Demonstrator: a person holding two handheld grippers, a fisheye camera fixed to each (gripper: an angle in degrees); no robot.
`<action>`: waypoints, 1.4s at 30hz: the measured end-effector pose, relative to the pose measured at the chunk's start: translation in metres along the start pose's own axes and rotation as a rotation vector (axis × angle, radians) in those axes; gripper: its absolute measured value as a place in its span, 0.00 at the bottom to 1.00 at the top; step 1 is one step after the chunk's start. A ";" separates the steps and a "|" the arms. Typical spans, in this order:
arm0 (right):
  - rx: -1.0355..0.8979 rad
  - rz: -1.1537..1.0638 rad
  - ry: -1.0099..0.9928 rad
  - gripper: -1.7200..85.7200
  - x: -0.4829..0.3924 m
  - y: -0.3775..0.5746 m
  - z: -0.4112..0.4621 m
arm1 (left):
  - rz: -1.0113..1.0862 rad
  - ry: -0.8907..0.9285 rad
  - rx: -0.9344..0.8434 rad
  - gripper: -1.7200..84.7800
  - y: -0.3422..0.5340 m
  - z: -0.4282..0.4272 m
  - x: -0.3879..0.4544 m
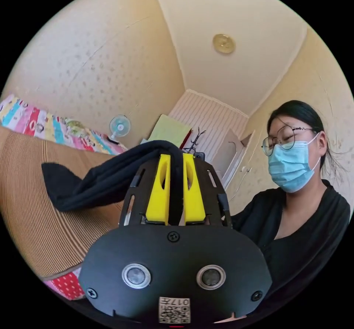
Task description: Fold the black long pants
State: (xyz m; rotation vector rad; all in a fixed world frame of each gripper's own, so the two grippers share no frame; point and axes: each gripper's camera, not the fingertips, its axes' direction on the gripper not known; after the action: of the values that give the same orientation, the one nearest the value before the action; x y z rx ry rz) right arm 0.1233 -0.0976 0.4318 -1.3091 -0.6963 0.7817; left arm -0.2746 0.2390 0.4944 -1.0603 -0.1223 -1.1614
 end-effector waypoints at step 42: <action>-0.529 0.430 0.188 0.10 0.080 0.233 0.067 | -0.390 -0.151 -0.613 0.09 0.205 0.065 -0.116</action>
State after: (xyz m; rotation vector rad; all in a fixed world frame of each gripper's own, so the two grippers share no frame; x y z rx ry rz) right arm 0.0896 0.0258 0.2107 -2.0312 -0.4873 0.8285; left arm -0.1373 0.3654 0.3370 -1.7214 -0.0949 -1.5168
